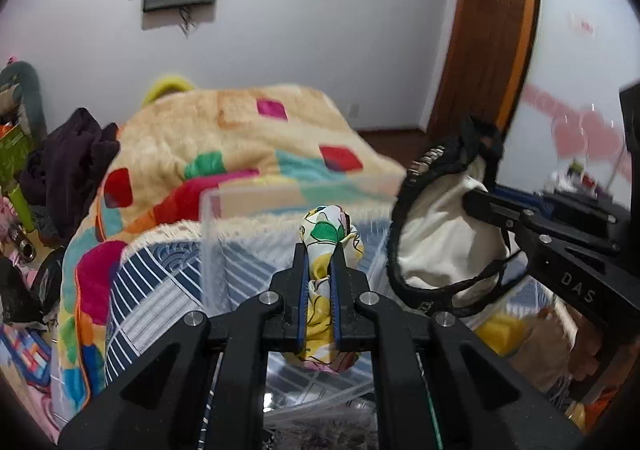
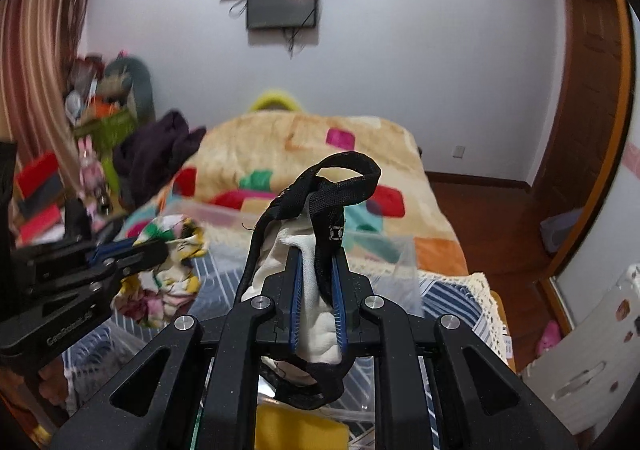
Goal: Organize soft objects
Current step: 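Lift both held items into the clear box and open both tools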
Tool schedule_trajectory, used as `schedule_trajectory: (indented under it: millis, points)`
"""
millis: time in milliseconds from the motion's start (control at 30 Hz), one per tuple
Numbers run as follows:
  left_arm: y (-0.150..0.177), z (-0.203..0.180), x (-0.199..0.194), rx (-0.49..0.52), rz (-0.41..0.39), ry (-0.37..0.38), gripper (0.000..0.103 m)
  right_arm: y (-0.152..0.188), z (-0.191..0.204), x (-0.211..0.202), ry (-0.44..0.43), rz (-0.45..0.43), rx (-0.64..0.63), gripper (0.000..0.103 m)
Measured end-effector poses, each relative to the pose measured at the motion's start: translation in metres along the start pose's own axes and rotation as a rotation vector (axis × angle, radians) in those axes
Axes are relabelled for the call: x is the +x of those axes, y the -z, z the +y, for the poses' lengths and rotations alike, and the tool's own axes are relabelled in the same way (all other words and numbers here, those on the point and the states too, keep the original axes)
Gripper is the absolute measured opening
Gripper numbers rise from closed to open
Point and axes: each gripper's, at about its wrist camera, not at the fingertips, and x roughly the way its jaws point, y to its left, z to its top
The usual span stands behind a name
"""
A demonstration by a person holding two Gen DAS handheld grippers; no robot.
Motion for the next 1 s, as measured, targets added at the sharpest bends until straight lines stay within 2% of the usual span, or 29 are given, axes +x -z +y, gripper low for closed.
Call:
schedule_trajectory:
  millis: [167, 267, 333, 433, 500, 600, 833, 1000]
  points:
    - [0.01, -0.01, 0.009, 0.05, 0.048, -0.009, 0.009, 0.007, 0.002, 0.016, -0.026, 0.104, -0.035, 0.013]
    - [0.014, -0.009, 0.011, 0.034, 0.063, -0.007, 0.009, 0.012, -0.002, 0.022, -0.032, 0.165, -0.029, 0.016]
    - [0.016, -0.008, 0.011, 0.024, 0.068, 0.005, 0.009, 0.014, -0.006, 0.023, -0.018, 0.183, -0.021, 0.016]
    - [0.016, -0.009, 0.008, 0.031, 0.057, -0.012, 0.015, 0.014, -0.012, 0.017, -0.026, 0.188, -0.004, 0.024]
    - [0.016, -0.01, 0.004, 0.026, 0.045, -0.017, 0.022, 0.012, -0.013, 0.012, -0.028, 0.179, 0.002, 0.033]
    - [0.015, -0.008, -0.004, 0.01, 0.026, -0.014, 0.026, 0.011, -0.015, 0.001, -0.04, 0.144, 0.018, 0.046]
    - [0.01, -0.005, -0.031, -0.018, -0.013, 0.004, 0.031, 0.007, -0.013, -0.023, -0.063, 0.071, 0.031, 0.055]
    - [0.008, -0.008, -0.061, -0.015, -0.08, 0.0, 0.052, 0.006, -0.012, -0.047, -0.053, -0.01, 0.032, 0.063]
